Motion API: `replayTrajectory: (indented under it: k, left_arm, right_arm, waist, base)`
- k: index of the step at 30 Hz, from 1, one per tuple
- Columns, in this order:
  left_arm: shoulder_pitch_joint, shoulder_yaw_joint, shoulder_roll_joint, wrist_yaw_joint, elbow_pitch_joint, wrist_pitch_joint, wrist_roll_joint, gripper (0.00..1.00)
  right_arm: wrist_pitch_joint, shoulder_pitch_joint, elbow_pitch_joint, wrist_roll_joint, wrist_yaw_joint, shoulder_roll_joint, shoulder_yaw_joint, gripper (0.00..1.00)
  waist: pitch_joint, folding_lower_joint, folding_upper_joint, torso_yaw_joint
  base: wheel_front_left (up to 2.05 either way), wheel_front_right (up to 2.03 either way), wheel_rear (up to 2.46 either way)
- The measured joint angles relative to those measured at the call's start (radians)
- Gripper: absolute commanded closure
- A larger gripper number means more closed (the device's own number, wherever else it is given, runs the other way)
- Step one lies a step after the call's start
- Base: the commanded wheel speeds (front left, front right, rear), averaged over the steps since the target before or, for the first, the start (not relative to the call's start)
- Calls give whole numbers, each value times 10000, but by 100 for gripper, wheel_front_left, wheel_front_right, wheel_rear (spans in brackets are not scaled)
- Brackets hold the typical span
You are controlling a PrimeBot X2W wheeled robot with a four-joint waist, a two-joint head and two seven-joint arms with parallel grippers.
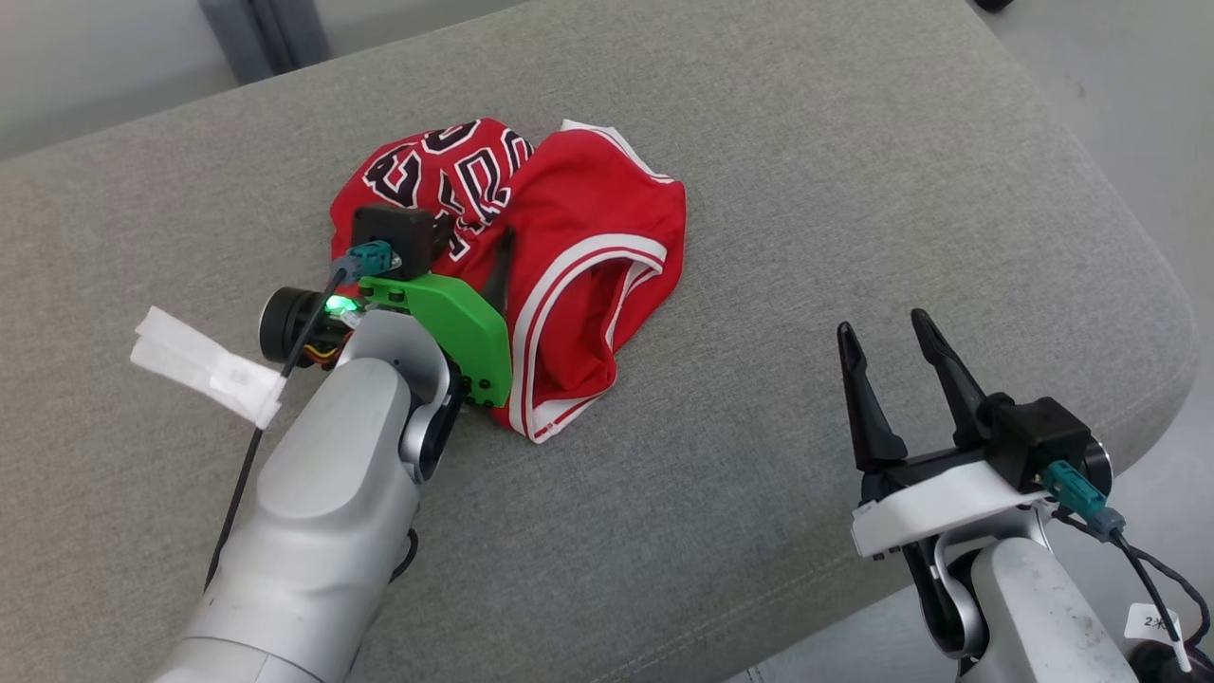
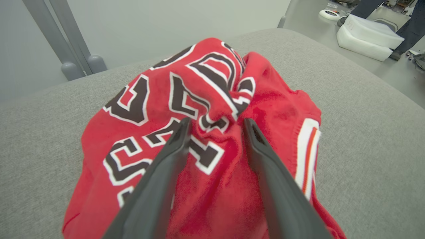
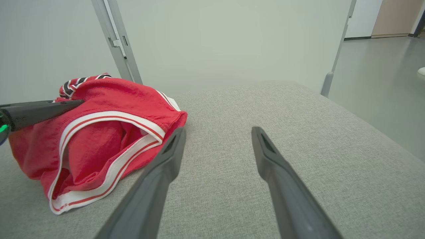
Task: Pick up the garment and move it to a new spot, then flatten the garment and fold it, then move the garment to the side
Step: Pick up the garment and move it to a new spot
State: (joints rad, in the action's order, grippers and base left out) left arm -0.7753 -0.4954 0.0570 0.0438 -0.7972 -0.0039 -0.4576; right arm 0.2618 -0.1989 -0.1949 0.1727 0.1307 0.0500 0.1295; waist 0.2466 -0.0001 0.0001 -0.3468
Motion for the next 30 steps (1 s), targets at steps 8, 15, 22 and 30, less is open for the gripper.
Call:
replayTrajectory:
  k: [8,15,22,30]
  left_arm:
    - [434,355,-27,105,696,-2205,-418,0]
    - [2456,1484,527,-347,3089,-2585,173,0]
    - [4916,2638,585,-242,4696,-2602,834,0]
    - [6668,3787,407,-157,5511,-2602,1363,0]
  right_arm:
    - [2,116,-13,-355,0,-6,-499,0]
    - [8,316,-111,-800,0,-12,-805,0]
    - [6,530,-368,-815,0,-10,-884,0]
    - [-8,717,-775,-700,0,-10,-928,0]
  waist:
    - [-266,0,0,526]
    - [-986,0,0,1499]
    - [-1545,0,0,2309]
    - [-1970,0,0,3030]
  base:
    - [0,0,0]
    - [0,0,0]
    - [0,0,0]
    - [0,0,0]
